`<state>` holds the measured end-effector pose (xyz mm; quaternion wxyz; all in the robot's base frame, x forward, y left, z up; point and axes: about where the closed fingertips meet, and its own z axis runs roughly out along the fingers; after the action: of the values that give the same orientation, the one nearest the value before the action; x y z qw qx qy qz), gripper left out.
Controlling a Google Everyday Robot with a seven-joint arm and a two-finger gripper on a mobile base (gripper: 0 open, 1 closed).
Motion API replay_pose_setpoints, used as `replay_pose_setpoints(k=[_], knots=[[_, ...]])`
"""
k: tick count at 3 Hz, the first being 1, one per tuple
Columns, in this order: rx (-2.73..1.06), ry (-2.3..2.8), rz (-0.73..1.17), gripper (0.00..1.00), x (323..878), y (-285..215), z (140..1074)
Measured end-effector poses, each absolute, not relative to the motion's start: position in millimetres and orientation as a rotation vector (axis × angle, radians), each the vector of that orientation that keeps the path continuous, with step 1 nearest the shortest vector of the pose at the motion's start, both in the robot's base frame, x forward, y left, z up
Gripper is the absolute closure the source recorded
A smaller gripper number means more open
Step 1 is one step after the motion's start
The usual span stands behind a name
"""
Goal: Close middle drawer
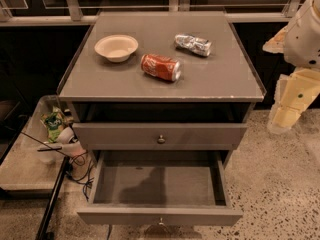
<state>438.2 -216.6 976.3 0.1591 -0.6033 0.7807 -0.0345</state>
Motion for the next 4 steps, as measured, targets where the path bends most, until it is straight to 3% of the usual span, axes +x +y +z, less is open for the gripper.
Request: replay_pose_setpoints(k=[2, 4], knots=[[-1.723, 2.237, -0.076, 0.00, 438.0, -217.8, 972.3], [-1.654, 2.285, 0.127, 0.00, 425.2, -225.2, 906.6]])
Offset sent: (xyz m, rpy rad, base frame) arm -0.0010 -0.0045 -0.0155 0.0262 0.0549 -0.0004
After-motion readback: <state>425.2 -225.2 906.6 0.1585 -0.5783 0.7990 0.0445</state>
